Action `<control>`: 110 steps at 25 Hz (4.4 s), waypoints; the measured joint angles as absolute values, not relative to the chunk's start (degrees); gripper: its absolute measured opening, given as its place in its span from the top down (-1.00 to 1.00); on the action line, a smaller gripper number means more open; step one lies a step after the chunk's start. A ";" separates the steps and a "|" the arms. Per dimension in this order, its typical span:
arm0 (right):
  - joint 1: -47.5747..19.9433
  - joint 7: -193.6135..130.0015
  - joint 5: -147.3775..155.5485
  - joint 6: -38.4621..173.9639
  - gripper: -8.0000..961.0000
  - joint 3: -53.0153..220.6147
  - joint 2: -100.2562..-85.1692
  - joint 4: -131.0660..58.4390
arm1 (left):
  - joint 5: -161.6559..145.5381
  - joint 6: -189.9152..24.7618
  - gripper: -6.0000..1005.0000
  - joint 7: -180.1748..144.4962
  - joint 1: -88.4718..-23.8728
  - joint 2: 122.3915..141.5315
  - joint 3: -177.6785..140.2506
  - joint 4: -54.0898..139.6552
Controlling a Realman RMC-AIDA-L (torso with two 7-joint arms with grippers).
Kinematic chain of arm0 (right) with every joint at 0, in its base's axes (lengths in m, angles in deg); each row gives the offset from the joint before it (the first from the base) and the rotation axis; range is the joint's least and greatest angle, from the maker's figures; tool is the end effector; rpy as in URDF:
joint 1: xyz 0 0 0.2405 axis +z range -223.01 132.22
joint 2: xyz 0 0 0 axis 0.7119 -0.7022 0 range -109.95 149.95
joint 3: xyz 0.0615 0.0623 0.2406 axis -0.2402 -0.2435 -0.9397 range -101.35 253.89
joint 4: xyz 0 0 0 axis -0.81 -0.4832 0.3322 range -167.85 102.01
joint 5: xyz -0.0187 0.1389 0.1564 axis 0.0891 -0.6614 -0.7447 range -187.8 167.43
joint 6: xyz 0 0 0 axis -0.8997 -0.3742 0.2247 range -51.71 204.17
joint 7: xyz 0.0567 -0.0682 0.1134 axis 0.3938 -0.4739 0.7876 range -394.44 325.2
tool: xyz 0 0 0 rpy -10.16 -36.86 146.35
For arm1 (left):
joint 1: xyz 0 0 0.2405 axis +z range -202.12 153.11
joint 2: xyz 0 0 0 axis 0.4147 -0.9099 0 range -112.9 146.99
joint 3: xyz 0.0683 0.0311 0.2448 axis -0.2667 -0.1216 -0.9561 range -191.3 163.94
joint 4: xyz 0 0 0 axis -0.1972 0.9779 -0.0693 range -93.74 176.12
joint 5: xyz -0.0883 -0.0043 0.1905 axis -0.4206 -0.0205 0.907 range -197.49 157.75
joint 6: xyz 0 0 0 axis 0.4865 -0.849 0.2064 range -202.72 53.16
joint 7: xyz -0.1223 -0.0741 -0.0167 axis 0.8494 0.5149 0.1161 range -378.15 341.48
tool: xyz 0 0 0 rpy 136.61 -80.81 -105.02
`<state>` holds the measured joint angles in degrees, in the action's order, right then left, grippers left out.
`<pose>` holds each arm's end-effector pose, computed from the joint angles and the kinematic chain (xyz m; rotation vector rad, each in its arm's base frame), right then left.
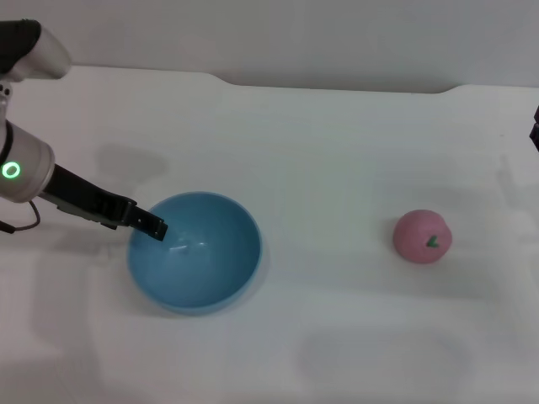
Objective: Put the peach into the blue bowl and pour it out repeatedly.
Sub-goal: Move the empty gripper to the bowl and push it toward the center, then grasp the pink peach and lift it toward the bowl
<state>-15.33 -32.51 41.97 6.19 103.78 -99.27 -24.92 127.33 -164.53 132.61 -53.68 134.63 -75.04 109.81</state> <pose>0.3341 0.3275 -0.0231 -1.6277 0.4964 0.5723 -0.2633 0.3426 0.0381 -2.2993 -1.5225 0.2772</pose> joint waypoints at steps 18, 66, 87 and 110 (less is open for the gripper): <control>-15.47 -32.51 41.93 6.15 -0.49 103.78 -99.27 -24.92 | 127.53 -154.52 -0.57 131.02 -57.20 134.62 -78.59 96.30; -13.48 56.59 82.84 10.12 -0.49 105.61 -97.66 -56.58 | 127.86 -153.56 0.99 135.31 -59.74 134.72 -81.13 95.34; -3.02 95.32 136.25 5.36 -0.48 120.39 -98.15 -68.71 | 122.39 -149.54 0.99 136.45 -59.94 134.80 -78.98 95.71; -3.58 89.89 128.29 14.96 -0.10 128.59 -98.45 -63.97 | 121.71 -149.83 0.99 136.44 -60.10 134.56 -78.99 96.57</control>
